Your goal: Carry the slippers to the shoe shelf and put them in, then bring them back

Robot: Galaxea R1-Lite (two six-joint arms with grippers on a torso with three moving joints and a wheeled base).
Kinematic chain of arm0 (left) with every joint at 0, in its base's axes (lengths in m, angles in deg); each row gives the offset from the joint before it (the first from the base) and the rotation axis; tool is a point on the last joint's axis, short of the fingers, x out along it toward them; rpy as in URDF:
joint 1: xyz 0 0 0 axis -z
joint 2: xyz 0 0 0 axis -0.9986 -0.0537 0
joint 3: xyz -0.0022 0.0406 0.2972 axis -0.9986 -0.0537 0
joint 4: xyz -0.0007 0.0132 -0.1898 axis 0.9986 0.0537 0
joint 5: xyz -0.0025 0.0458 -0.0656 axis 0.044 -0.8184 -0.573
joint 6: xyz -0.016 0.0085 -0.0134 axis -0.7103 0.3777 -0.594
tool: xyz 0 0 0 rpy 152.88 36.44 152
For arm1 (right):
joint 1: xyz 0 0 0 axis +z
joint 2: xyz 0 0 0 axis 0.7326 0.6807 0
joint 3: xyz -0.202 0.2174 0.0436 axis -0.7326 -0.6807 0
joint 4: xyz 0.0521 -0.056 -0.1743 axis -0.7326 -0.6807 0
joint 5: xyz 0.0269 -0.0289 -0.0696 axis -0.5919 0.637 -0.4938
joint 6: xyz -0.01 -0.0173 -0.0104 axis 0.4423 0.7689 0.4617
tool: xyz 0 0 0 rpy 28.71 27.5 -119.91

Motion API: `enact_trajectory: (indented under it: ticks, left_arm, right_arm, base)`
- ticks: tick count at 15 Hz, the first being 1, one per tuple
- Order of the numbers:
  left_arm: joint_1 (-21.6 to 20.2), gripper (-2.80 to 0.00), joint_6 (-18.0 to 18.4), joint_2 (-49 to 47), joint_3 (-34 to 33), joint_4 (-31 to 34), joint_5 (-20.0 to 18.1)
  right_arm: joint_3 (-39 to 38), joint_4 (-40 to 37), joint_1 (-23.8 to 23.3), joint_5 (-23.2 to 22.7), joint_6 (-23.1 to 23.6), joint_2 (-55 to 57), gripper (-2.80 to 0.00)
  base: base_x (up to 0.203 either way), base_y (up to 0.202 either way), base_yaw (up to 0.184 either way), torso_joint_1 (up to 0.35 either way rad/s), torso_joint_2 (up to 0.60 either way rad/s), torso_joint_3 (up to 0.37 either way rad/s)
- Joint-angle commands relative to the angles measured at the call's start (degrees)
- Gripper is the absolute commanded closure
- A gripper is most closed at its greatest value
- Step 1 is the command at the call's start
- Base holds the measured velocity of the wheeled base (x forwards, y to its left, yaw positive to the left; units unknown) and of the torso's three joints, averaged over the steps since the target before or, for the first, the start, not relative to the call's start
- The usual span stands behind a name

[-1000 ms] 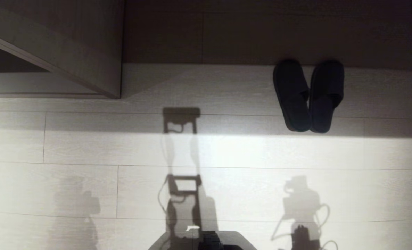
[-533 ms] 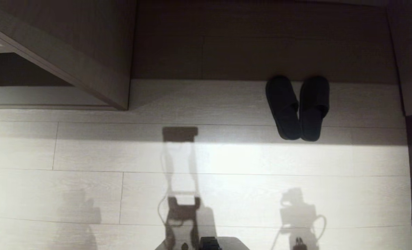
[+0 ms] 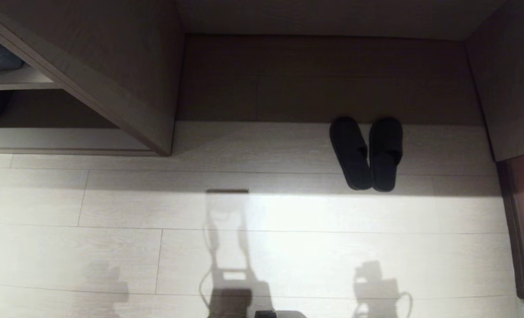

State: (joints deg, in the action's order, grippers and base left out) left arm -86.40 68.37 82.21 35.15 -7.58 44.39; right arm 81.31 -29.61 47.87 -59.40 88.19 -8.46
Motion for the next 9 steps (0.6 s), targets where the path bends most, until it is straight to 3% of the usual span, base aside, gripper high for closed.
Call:
enact_trajectory:
  ticks: [1,9]
  left_arm:
    - [0.0,0.0,-0.1,-0.1,0.0,0.0,0.0]
    - [0.0,0.0,0.0,-0.1,0.0,0.2,0.0]
  right_arm:
    - [-0.1,0.0,0.0,0.0,0.0,0.0,0.0]
    - [0.0,0.0,0.0,0.0,0.0,0.0,0.0]
  base:
    - [0.0,0.0,0.0,0.002,0.0,0.206]
    - [0.0,0.0,0.0,0.003,0.0,0.202]
